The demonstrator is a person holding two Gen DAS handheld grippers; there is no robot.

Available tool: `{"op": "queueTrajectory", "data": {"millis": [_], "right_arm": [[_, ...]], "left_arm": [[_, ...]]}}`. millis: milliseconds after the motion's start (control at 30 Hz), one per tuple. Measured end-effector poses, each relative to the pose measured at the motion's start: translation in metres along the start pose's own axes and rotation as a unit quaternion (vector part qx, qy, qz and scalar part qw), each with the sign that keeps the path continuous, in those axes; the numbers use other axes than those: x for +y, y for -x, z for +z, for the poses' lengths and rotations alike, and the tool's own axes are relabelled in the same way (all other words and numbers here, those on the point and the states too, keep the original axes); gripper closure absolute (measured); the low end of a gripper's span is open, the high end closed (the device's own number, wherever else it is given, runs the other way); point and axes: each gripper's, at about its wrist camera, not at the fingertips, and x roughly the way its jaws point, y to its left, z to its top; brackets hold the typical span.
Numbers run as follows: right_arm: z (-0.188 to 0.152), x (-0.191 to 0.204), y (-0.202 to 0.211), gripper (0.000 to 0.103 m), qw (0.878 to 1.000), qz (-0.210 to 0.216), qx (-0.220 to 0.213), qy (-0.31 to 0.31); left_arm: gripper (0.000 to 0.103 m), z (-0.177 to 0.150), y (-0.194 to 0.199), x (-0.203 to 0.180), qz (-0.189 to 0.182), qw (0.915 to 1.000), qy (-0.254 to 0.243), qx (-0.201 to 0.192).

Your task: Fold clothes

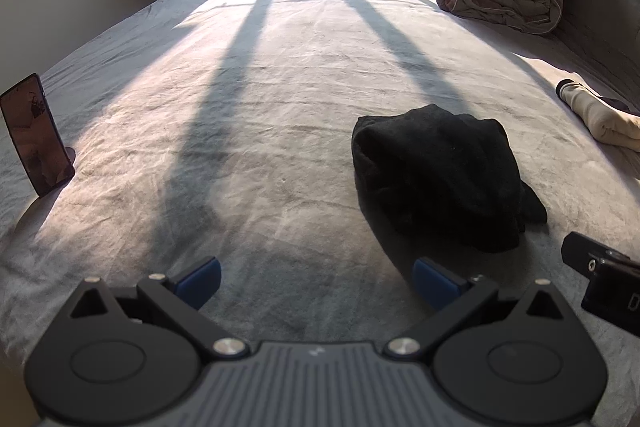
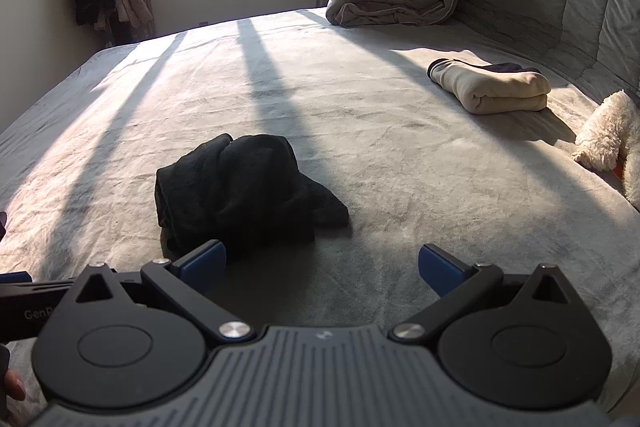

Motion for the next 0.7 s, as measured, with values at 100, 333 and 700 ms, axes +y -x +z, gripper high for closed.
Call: {"op": "queueTrajectory", "data": {"millis": [100, 333, 700], "right_arm": [[-0.001, 0.003, -0.004, 0.0, 1.0, -0.009, 0.005, 0.006], [-0.003, 0.011, -0.006, 0.0, 0.999, -0.028, -0.006, 0.023], [-0.003, 0.015, -0.012, 0.0, 0.998, -0.036, -0.014, 0.052]], "left_arm": [[0.001, -0.001, -0.004, 0.002, -0.003, 1.0, 0.005, 0.003], [0.001, -0.001, -0.014, 0.003, -0.006, 0.9999, 0.004, 0.01], [0.001, 0.002, -0.022, 0.003, -0.003, 0.9999, 0.006, 0.016]]}}
